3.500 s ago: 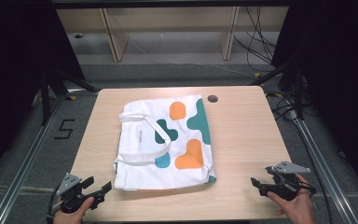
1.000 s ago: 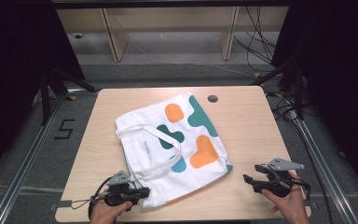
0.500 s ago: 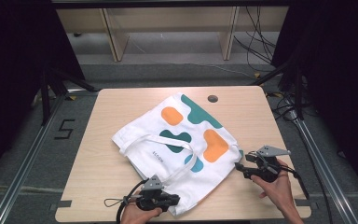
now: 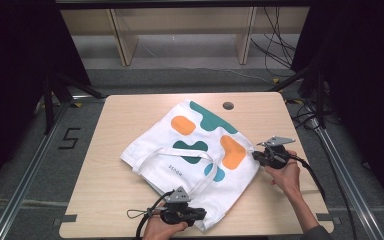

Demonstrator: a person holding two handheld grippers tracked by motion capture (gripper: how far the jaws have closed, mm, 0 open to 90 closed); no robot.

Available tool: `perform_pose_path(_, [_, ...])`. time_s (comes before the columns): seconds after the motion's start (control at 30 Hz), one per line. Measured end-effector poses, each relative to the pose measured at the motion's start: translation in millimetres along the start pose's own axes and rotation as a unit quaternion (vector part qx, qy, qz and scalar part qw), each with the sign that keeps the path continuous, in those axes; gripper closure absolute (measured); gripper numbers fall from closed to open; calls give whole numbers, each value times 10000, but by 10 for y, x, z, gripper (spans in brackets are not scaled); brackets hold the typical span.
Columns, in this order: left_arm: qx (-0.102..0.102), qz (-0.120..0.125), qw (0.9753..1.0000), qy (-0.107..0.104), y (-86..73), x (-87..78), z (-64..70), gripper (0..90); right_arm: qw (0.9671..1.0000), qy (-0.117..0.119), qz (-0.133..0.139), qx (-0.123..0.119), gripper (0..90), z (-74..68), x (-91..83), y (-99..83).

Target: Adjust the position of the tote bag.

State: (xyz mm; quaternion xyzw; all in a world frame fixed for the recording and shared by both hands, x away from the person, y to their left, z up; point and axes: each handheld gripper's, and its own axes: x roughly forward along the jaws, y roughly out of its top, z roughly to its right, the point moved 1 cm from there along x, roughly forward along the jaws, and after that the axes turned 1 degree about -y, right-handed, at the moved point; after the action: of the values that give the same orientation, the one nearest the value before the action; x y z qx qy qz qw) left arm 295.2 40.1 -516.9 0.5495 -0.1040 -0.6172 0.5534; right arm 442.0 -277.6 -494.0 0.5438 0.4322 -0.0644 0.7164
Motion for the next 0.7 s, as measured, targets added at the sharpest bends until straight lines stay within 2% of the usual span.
perform_pose_path(0.03, [0,0,10000,0,0,0,0,825,10000,-40,16,8,869,21,26,34])
perform_pose_path(0.07, [85,41,10000,-33,64,103,43,824,9999,-98,42,-30,870,42,57,56])
perform_pose_path(0.1, [85,41,10000,-33,64,103,43,823,9999,-98,42,-30,870,42,57,56])
perform_pose_path(0.13, [160,-57,9998,-106,136,186,69,822,9997,-208,105,-94,873,98,109,100])
perform_pose_path(0.17, [189,-56,9997,-125,166,238,87,822,9994,-277,134,-139,873,129,134,121])
perform_pose_path(0.2, [188,45,9998,-87,188,307,117,822,9991,-338,164,-179,873,160,156,141])
perform_pose_path(0.23, [247,11,9996,-103,213,355,128,821,9989,-390,182,-206,873,190,180,160])
perform_pose_path(0.3, [259,-3,9995,-157,241,388,143,813,9987,-412,197,-228,873,218,203,181])
perform_pose_path(0.33, [282,37,9993,-232,285,426,156,806,9981,-414,273,-358,872,274,244,217])
perform_pose_path(0.37, [282,37,9993,-232,285,426,156,797,9981,-414,273,-358,872,274,244,217])
perform_pose_path(0.4, [382,53,9988,-294,304,404,159,781,9986,-340,258,-322,852,293,218,241])
perform_pose_path(0.43, [318,85,9981,-513,310,366,171,740,9982,-358,323,-355,824,315,196,243])
perform_pose_path(0.47, [409,33,9976,-557,316,307,167,684,9986,-366,363,-118,764,309,145,248])
perform_pose_path(0.5, [409,33,9976,-557,316,307,167,607,9986,-366,363,-118,764,309,145,248])
perform_pose_path(0.53, [604,25,9963,-604,323,157,185,546,9987,-207,453,121,630,317,46,250])
perform_pose_path(0.57, [604,25,9963,-604,323,157,185,500,9986,-146,473,178,590,312,-21,239])
perform_pose_path(0.6, [720,124,9967,-356,324,-35,144,459,9986,6,453,289,543,287,-72,221])
perform_pose_path(0.63, [740,151,9966,-334,323,-135,113,427,9987,184,347,327,508,257,-136,203])
perform_pose_path(0.67, [776,217,9965,-236,321,-237,67,400,9987,218,340,308,480,214,-202,177])
perform_pose_path(0.7, [776,217,9965,-236,321,-237,67,380,9987,218,340,308,480,214,-202,177])
